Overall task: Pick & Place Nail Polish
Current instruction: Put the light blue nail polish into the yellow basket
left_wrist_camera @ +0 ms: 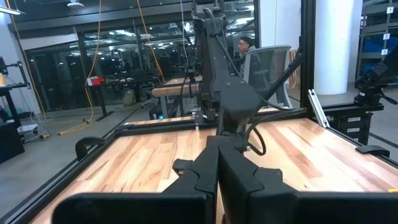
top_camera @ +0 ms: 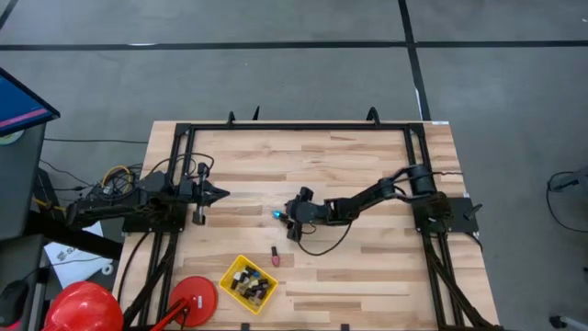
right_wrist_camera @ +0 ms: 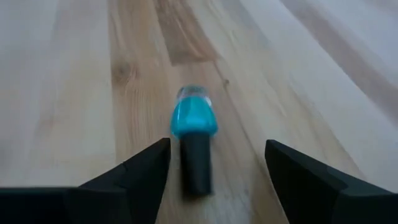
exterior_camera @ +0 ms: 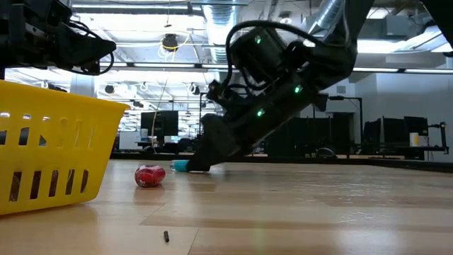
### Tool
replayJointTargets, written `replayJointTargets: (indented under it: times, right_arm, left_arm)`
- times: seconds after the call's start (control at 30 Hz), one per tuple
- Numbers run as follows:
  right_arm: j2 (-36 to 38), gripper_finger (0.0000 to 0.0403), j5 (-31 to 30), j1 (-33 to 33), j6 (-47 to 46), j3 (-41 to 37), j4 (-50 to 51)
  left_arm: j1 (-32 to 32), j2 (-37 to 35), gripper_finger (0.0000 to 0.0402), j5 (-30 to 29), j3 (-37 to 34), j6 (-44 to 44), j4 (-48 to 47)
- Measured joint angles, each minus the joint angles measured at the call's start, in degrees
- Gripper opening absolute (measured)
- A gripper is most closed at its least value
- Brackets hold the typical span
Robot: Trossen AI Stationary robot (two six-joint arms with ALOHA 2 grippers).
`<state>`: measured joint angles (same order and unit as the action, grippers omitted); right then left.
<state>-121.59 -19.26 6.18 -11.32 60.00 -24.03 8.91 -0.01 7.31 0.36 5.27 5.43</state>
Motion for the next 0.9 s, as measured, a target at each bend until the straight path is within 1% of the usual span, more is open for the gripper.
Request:
replayJointTargets:
  times: [0.07, 0.17, 0.37, 0.47, 0.53, 0.83, 0.9]
  right_arm:
    - [-1.35, 0.0245, 0.0, 0.01, -1.08, 0.11, -1.91]
    - [-1.94, 0.0214, 0.08, 0.05, -0.98, 0.25, -1.72]
    - [-5.12, 0.0122, 0.63, 0.12, -0.91, 0.38, -4.37]
    - [-5.53, 0.0074, 1.24, 0.22, -0.82, 0.44, -5.26]
    - [-5.54, 0.0052, 1.25, 0.23, -0.67, 0.42, -5.26]
    - [-5.26, 0.0049, 1.3, 0.6, 0.38, -0.02, -7.28]
    - [-4.23, 0.0049, 1.31, 0.7, 0.77, -0.02, -7.24]
  left_arm:
    - [0.02, 0.0, 0.0001, 0.0, 0.0, -0.01, 0.0]
    - [0.02, 0.0, 0.0001, 0.0, 0.0, -0.01, 0.02]
    - [0.02, 0.0, 0.0001, 0.0, 0.0, -0.01, 0.02]
    - [0.02, 0.0, 0.0001, 0.0, 0.0, -0.01, 0.0]
    - [0.01, 0.0, 0.0001, 0.0, 0.0, -0.01, 0.0]
    - [0.01, 0.0, 0.0001, 0.0, 0.0, -0.01, 0.0]
    - [0.02, 0.0, 0.0001, 0.0, 0.0, -0.01, -0.02]
